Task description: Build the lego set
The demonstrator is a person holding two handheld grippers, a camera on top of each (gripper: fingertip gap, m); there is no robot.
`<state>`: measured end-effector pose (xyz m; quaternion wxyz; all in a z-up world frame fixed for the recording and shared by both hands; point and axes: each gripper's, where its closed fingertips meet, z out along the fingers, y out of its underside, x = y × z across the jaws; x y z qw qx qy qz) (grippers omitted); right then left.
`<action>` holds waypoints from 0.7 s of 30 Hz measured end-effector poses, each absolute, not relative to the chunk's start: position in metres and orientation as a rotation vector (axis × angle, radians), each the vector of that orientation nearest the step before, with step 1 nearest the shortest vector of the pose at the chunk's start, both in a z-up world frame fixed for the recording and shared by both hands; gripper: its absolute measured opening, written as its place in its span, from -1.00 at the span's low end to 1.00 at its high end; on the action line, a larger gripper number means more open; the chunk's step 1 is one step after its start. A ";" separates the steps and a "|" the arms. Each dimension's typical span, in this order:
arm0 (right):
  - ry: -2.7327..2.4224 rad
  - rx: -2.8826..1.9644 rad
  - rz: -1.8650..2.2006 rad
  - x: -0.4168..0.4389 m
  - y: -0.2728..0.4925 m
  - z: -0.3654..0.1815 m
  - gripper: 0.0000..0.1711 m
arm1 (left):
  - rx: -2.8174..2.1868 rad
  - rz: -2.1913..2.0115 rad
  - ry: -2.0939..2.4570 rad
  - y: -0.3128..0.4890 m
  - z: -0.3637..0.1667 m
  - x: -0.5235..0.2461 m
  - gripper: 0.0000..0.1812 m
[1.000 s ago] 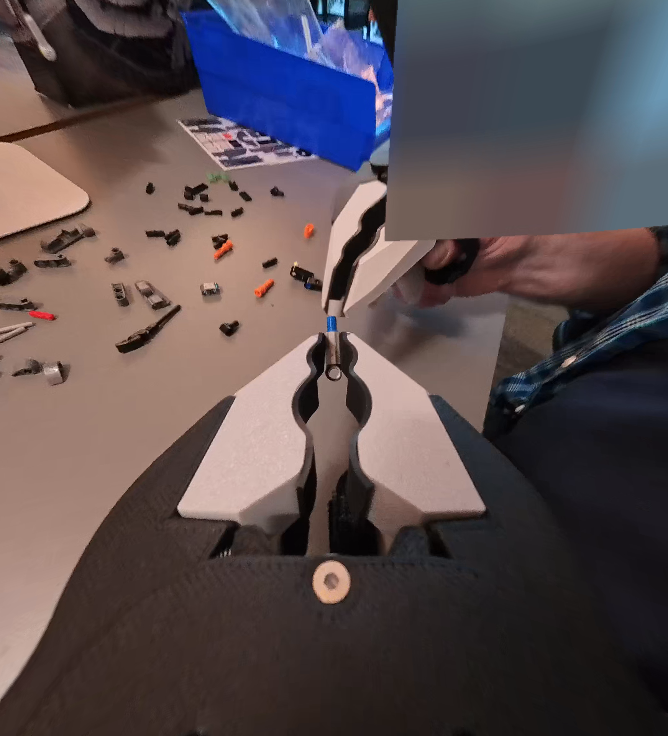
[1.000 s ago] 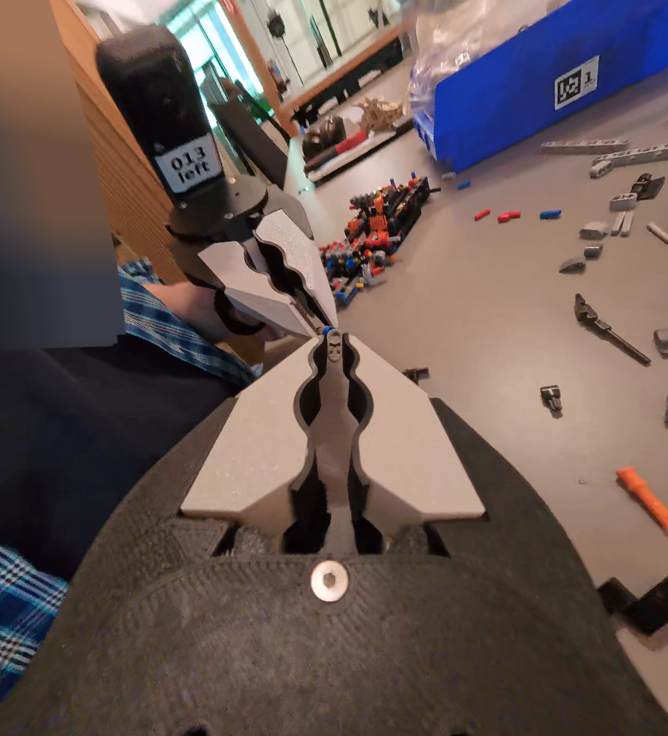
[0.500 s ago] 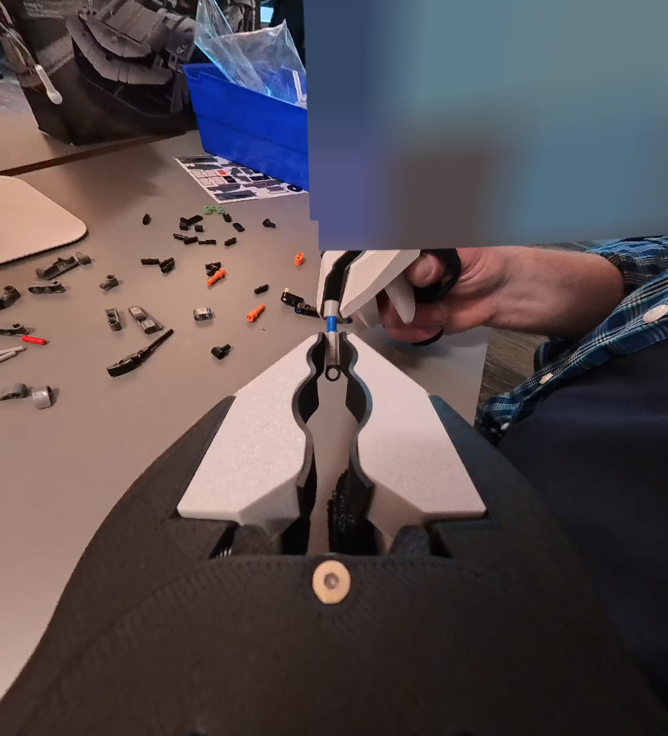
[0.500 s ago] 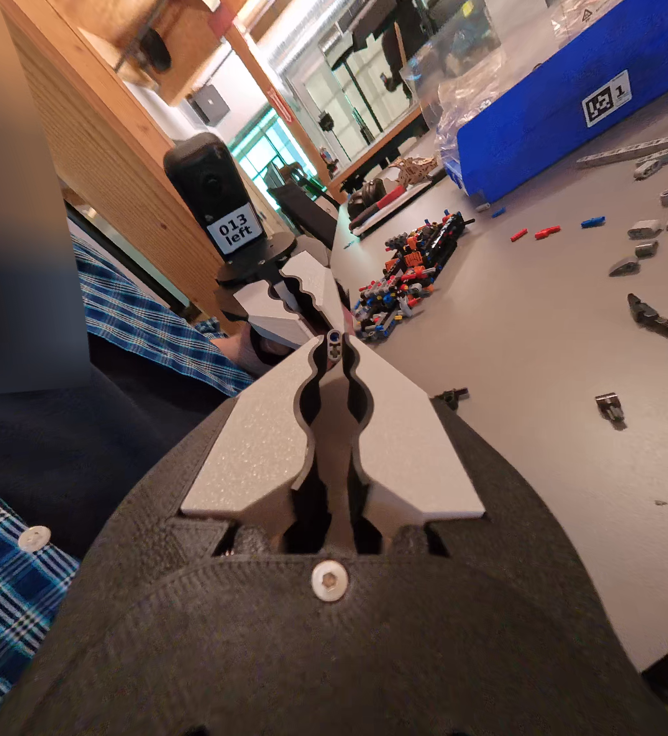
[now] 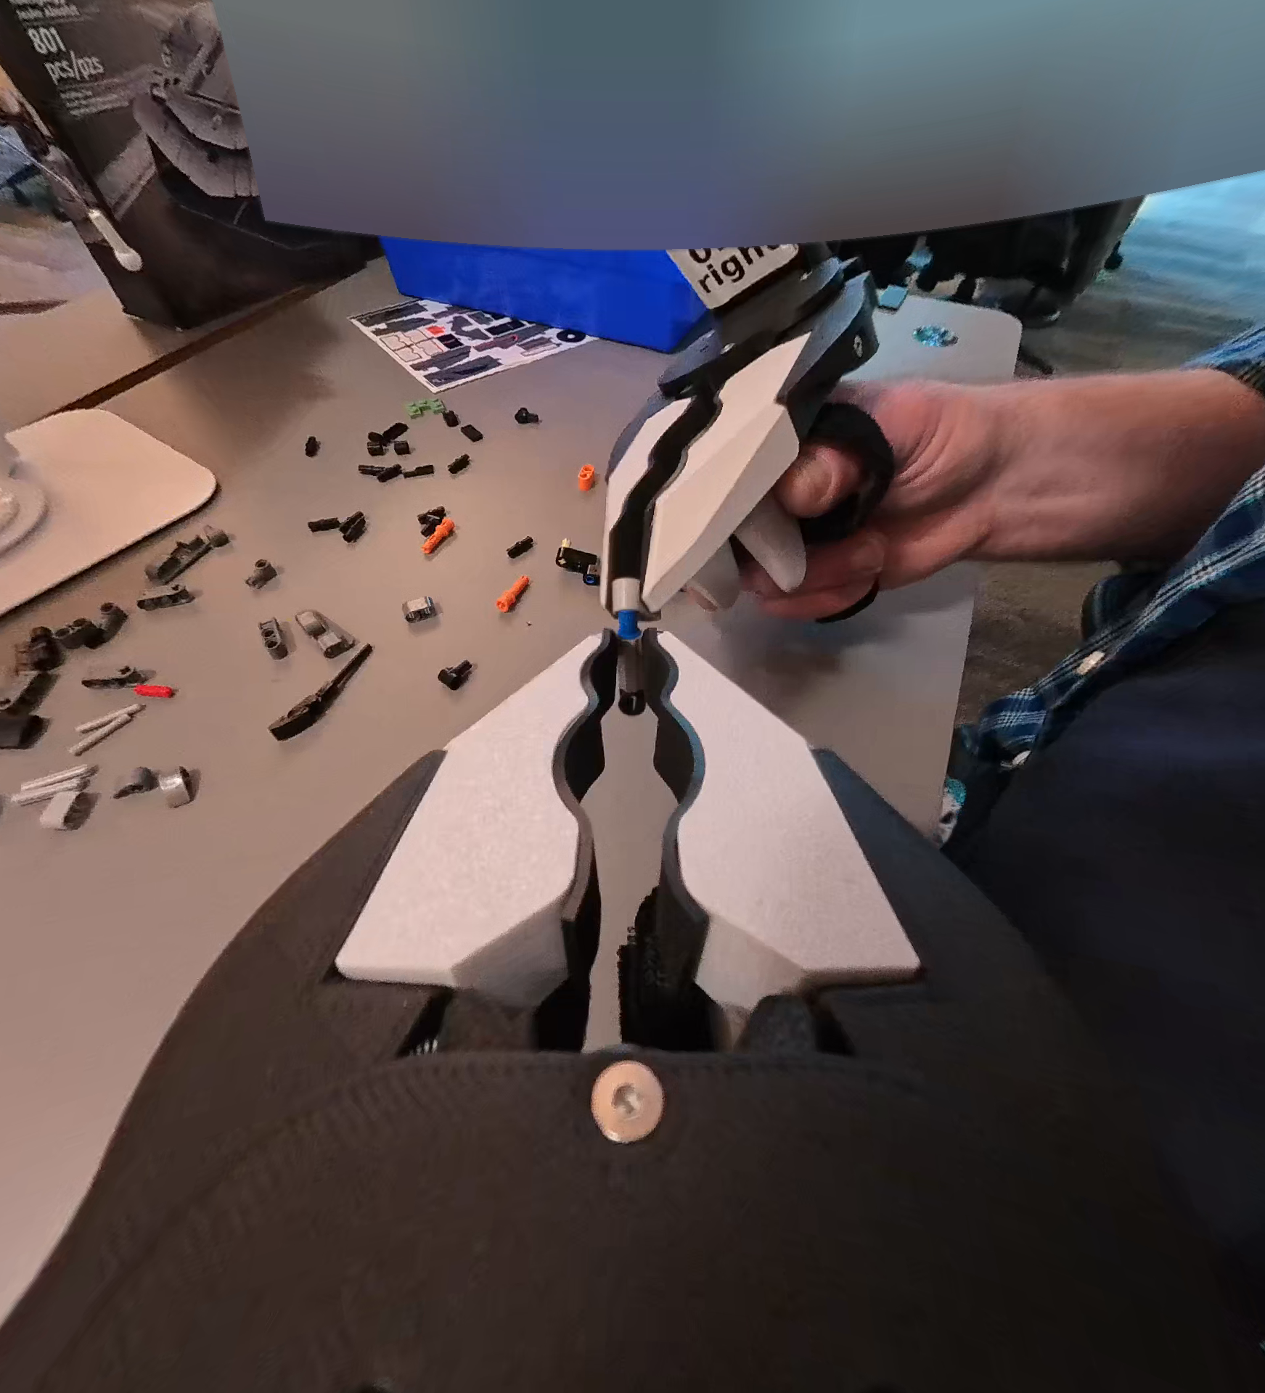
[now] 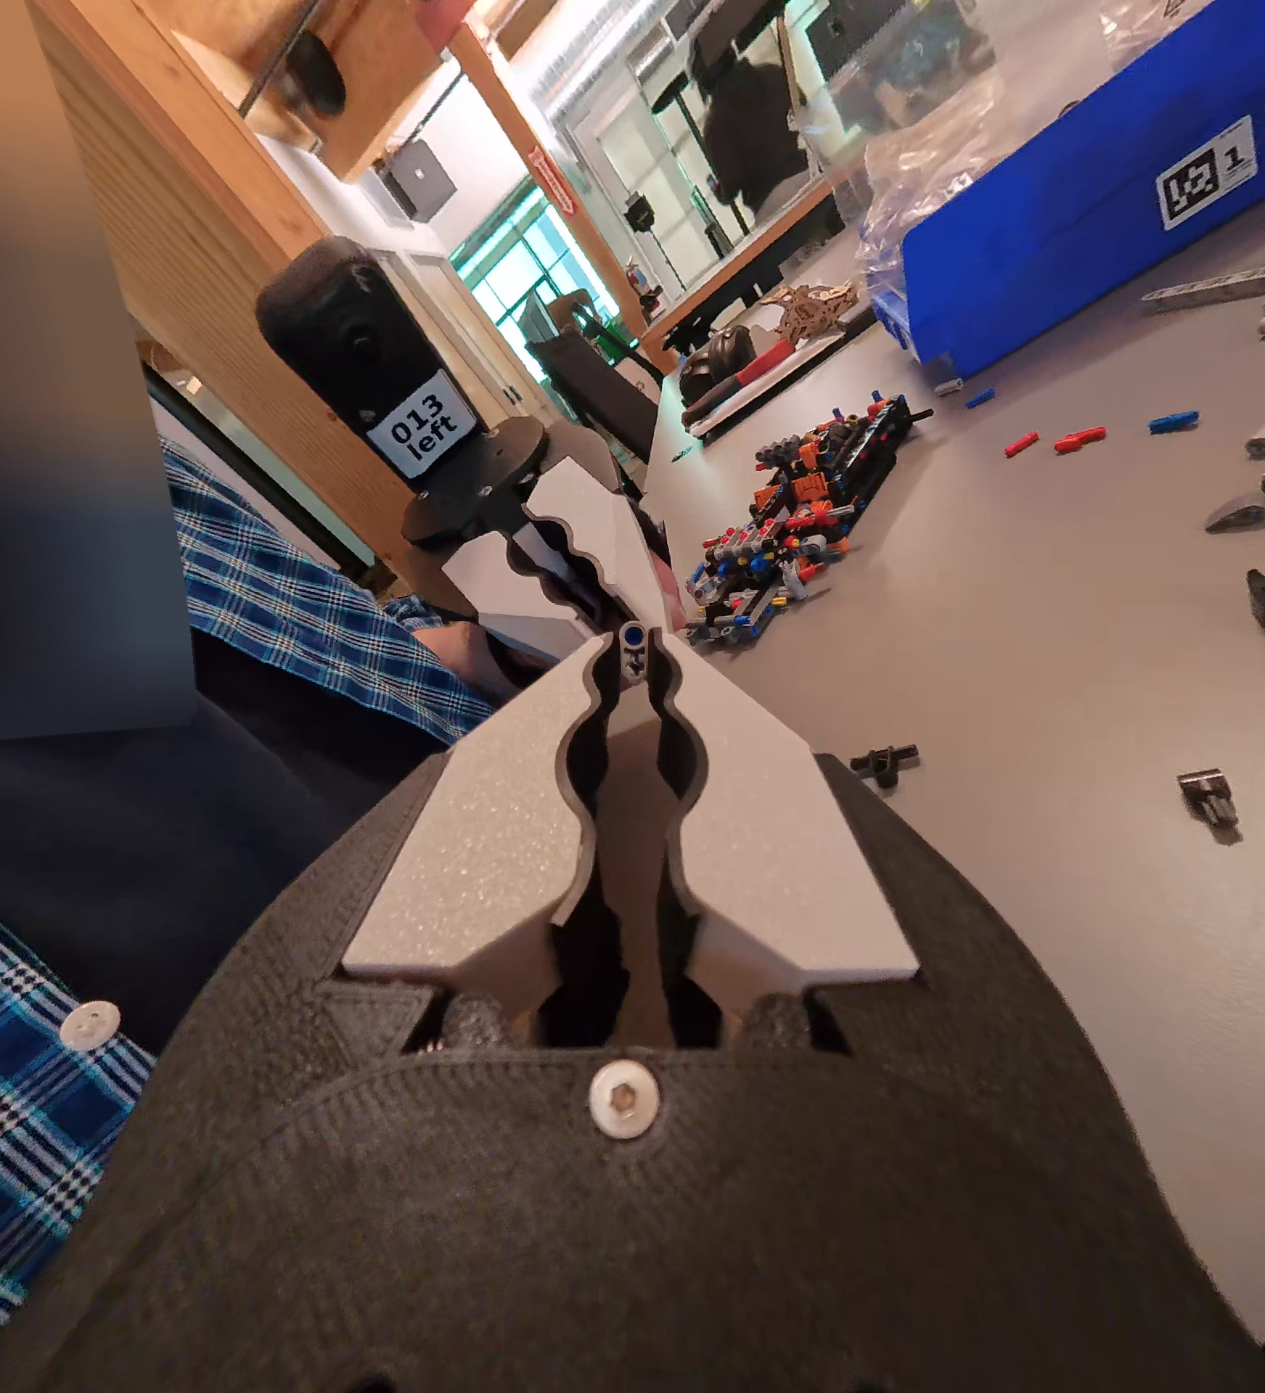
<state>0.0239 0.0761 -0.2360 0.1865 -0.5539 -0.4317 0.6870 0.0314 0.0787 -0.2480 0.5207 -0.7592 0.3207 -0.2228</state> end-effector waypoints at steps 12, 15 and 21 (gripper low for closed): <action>-1.519 -1.703 1.492 0.033 0.079 -0.277 -0.94 | -1.962 -0.331 0.917 0.080 -0.287 0.037 -0.94; -1.584 -1.741 1.389 0.036 0.080 -0.291 -0.94 | -2.007 -0.295 0.963 0.080 -0.302 0.039 -0.95; -1.598 -1.772 1.365 0.040 0.081 -0.306 -0.93 | -2.057 -0.274 0.983 0.080 -0.316 0.042 -0.95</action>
